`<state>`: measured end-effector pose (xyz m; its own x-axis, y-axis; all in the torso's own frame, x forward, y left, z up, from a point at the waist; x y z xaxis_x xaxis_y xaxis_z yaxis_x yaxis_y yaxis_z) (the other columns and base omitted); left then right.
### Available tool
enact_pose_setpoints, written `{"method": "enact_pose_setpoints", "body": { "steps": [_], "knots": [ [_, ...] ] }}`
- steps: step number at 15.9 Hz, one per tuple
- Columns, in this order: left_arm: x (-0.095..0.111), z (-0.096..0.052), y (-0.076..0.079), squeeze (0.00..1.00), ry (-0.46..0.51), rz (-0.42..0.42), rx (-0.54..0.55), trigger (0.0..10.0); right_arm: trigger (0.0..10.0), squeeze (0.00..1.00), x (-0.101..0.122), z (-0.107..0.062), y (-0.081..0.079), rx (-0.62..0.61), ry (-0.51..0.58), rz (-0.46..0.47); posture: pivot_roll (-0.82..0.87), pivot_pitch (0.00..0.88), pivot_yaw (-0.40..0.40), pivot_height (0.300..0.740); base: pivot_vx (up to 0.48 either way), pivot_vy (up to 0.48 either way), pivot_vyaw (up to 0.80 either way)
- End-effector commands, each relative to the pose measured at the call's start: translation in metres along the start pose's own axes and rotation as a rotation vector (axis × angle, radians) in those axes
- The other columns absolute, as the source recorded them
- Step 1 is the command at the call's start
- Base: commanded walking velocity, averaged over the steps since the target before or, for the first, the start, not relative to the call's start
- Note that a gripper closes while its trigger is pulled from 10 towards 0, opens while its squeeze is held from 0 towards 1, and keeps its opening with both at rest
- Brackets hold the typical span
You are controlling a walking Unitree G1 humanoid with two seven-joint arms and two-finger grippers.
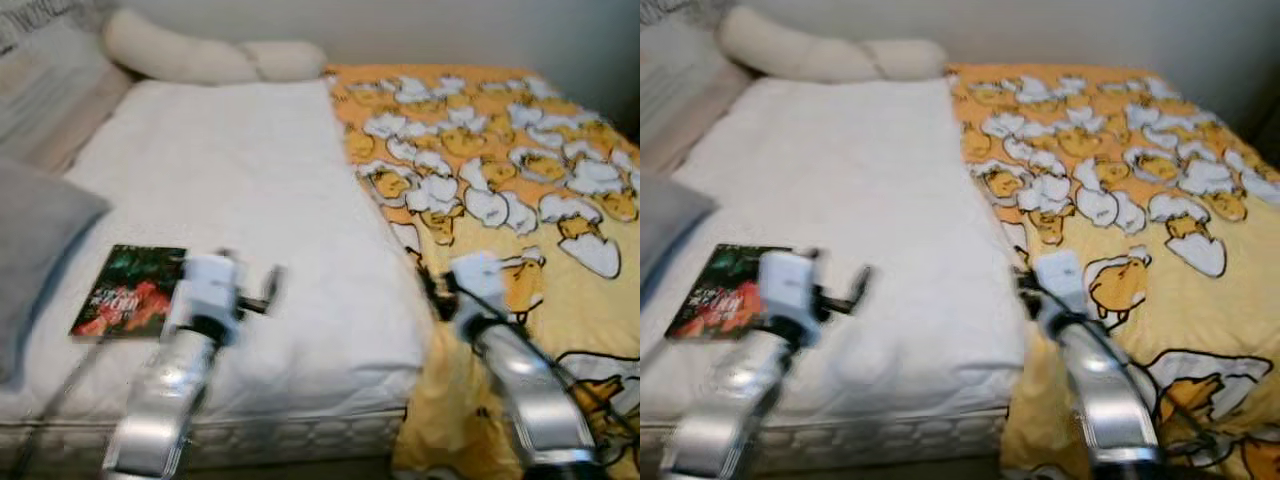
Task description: Clean up the room
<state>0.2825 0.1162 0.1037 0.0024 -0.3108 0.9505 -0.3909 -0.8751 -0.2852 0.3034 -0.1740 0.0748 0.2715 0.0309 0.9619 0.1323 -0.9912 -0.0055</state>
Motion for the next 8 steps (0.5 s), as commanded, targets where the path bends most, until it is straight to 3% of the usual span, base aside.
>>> {"method": "enact_pose_setpoints", "body": {
  "steps": [1, 2, 4, 5, 6, 8],
  "knots": [
    [-0.001, -0.006, -0.004, 0.00, 0.000, 0.036, -0.027, 10.0, 10.0, 0.00, -0.002, 0.003, -0.011, 0.029, -0.022, -0.002, 0.00, 0.000, -0.019, 0.740, 0.000, 0.000, 0.00],
    [-0.002, -0.010, -0.003, 0.00, 0.004, 0.045, -0.062, 10.0, 10.0, 0.00, -0.016, 0.004, -0.010, 0.000, -0.112, -0.002, 0.00, 0.000, -0.023, 0.740, 0.000, 0.000, 0.00],
    [-0.003, -0.014, 0.002, 0.00, -0.001, 0.060, -0.118, 10.0, 10.0, 0.00, -0.028, 0.006, -0.008, -0.008, -0.185, -0.052, 0.00, 0.000, -0.019, 0.740, 0.000, 0.000, 0.00],
    [-0.004, -0.016, 0.006, 0.00, -0.007, 0.070, -0.157, 10.0, 10.0, 0.87, -0.036, 0.009, -0.008, 0.002, -0.233, -0.100, 0.00, 0.000, -0.017, 0.740, 0.000, 0.000, 0.00],
    [-0.004, -0.016, 0.008, 0.00, -0.008, 0.080, -0.179, 10.0, 10.0, 1.00, -0.042, 0.012, -0.007, 0.003, -0.266, -0.128, 0.00, 0.000, -0.013, 0.740, 0.000, 0.000, 0.00],
    [-0.002, -0.015, 0.013, 0.00, -0.005, 0.110, -0.236, 10.0, 10.0, 1.00, -0.052, 0.025, 0.005, -0.049, -0.332, -0.187, 0.00, 0.000, -0.009, 0.740, 0.000, 0.000, 0.00]
  ]
}}
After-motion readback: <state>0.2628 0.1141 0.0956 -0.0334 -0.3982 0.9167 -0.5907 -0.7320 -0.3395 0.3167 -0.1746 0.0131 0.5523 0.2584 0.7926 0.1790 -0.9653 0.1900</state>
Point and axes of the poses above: a point about 5 cm out from each wrist's last joint towards the gripper, its own z axis pointing out of the wrist towards the gripper, its own x axis along the axis of the wrist's last joint, y = z × x, the point moved 4 cm from there along z, pointing out of the wrist towards the gripper, and after that the axes turned 13 degrees about z, right-handed, at the moved point
